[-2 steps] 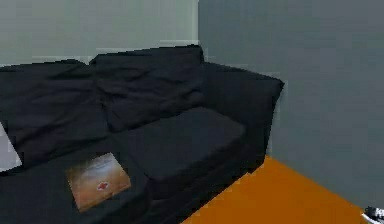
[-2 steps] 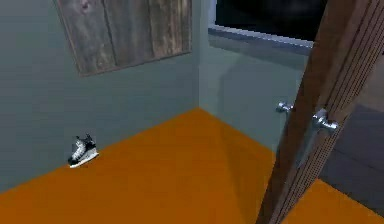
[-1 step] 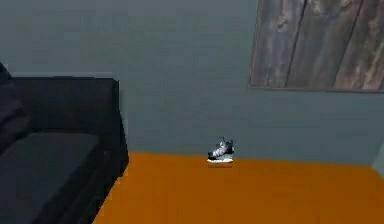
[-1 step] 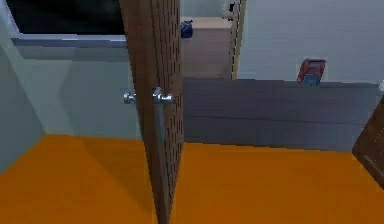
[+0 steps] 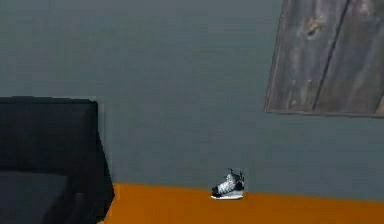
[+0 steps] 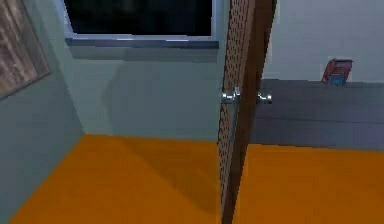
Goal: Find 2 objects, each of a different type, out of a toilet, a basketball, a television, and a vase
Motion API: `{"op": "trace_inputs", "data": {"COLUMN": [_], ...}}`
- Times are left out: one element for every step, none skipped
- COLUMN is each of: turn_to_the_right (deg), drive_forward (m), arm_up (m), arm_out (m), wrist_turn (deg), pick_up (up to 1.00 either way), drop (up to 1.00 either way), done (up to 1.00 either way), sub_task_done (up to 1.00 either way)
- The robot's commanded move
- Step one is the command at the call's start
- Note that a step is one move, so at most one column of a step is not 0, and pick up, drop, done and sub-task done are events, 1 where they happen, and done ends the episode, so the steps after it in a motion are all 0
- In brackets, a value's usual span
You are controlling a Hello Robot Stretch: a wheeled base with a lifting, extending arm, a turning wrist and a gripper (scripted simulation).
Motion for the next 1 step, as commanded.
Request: {"op": "trace_inputs", "data": {"turn_to_the_right": [45.0], "drive_forward": [0.0], "arm_up": [0.0], "arm_out": [0.0], "wrist_turn": [0.0], "pick_up": [0.0], "drop": [0.0], "done": [0.0], "sub_task_done": [0.0]}}
